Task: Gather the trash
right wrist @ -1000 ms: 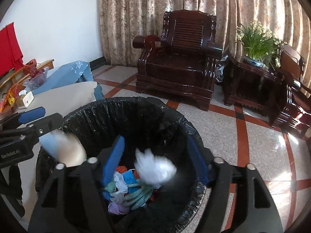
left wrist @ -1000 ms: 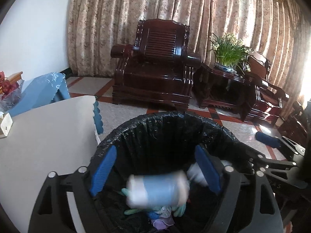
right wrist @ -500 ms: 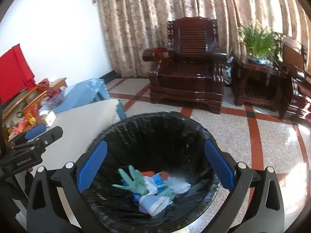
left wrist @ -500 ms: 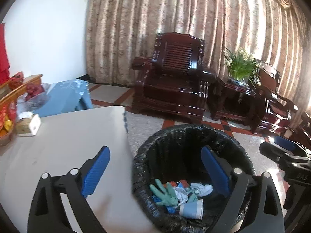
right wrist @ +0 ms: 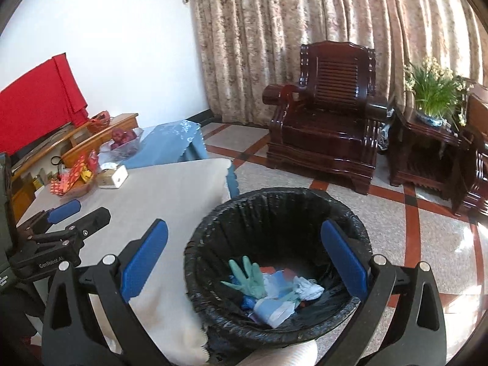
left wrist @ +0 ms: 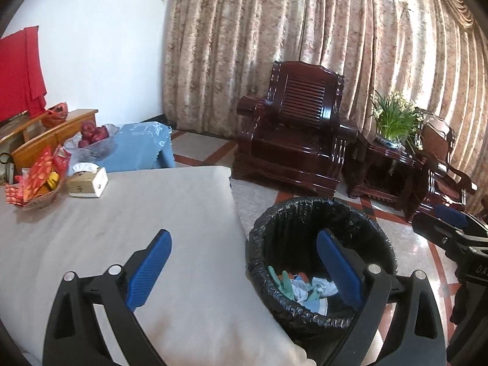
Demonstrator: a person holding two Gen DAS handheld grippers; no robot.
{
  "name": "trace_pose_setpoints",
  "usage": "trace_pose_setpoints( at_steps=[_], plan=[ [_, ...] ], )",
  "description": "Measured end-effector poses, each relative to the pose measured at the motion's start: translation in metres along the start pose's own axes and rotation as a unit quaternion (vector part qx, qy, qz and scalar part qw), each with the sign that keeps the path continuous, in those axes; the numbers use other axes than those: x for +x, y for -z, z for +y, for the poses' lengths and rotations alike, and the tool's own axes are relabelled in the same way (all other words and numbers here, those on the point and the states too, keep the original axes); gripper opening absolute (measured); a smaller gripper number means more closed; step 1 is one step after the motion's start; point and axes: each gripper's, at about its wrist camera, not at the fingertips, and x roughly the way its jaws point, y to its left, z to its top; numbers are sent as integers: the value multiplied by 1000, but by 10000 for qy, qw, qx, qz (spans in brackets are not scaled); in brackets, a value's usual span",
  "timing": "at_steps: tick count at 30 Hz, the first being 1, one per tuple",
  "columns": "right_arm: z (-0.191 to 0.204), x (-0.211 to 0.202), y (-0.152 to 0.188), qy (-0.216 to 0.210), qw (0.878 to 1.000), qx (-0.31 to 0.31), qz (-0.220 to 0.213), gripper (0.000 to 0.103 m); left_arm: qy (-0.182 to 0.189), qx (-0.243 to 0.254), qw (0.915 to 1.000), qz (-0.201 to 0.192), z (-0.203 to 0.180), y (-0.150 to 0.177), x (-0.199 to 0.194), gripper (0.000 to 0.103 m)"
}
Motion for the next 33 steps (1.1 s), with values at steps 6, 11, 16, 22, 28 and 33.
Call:
trace_pose_setpoints(
  at_steps=[6, 11, 16, 22, 28, 33],
  plan=[
    [15, -14, -9, -127, 9998, -127, -92, 98, -76, 26, 9998, -173, 2, -7, -23, 94],
    [28, -20, -16, -126, 9993, -304, -182, 98, -162, 41, 9996, -243, 3, -9, -36, 94],
    [39, -22, -18, -169, 9988, -416, -196, 98, -201, -23, 9993, -308, 7, -11, -43, 94],
    [48, -22, -20, -211, 9984, -466, -229, 98, -233, -62, 9990, -380, 12, -13, -51, 94],
    [55, -23, -22, -259, 9980, -528, -253, 98, -276, -87, 9985, -459, 14, -15, -57, 94],
    [59, -24, -23, -261, 9978, -539, -268, 98, -286, -96, 9984, -488, 16, -16, -59, 94]
  ],
)
